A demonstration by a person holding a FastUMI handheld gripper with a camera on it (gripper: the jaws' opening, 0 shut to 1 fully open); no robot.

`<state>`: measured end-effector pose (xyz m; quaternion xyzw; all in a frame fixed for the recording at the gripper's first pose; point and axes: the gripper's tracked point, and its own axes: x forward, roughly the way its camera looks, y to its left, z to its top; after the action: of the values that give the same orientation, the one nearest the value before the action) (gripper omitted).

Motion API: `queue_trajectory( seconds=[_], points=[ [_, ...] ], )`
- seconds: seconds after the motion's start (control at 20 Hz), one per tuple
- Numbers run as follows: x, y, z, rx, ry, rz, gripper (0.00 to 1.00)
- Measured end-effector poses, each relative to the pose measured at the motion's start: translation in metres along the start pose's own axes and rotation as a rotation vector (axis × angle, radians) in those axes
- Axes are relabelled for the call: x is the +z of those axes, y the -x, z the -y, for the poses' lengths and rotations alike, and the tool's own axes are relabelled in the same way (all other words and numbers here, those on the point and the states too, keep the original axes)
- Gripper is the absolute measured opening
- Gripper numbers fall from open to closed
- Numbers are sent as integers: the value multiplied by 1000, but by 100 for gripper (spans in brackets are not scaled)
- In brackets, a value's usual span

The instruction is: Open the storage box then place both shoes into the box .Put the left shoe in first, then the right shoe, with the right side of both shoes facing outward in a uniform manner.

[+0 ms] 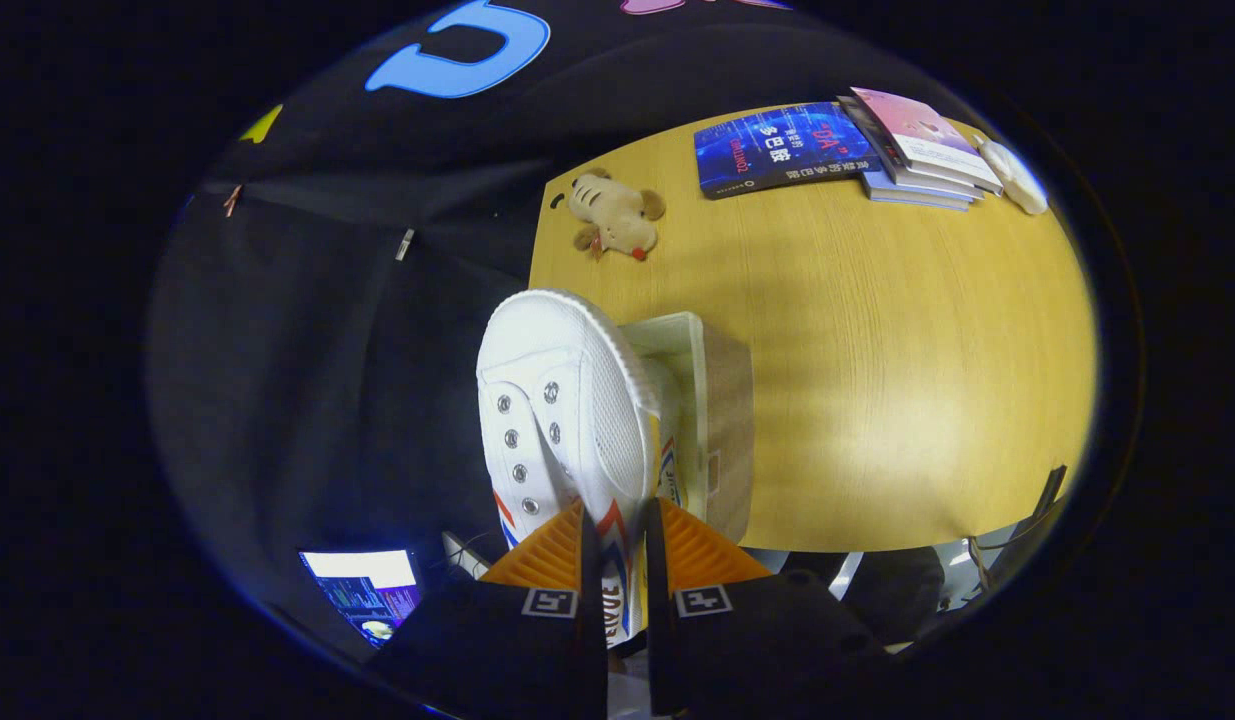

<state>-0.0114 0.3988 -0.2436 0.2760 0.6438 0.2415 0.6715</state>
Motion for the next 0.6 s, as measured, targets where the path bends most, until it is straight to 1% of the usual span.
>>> queue_trajectory(
  seconds=[0.15, 0.25, 0.3, 0.35, 0.4, 0.45, 0.55, 0.6],
  points=[
    [-1, -34, 3, -89, 54, -10, 21],
    [-4, -49, 12, -149, 95, -13, 22],
    [-4, -53, 11, -150, 97, -12, 28],
    [-4, -55, 1, -112, 82, -5, 34],
    [1, -59, -1, -94, 69, 9, 40],
    [7, -51, -2, -103, 76, 30, 44],
    [17, -45, 3, -127, 133, 57, 86],
    [19, -43, 5, -135, 155, 66, 100]
  ],
)
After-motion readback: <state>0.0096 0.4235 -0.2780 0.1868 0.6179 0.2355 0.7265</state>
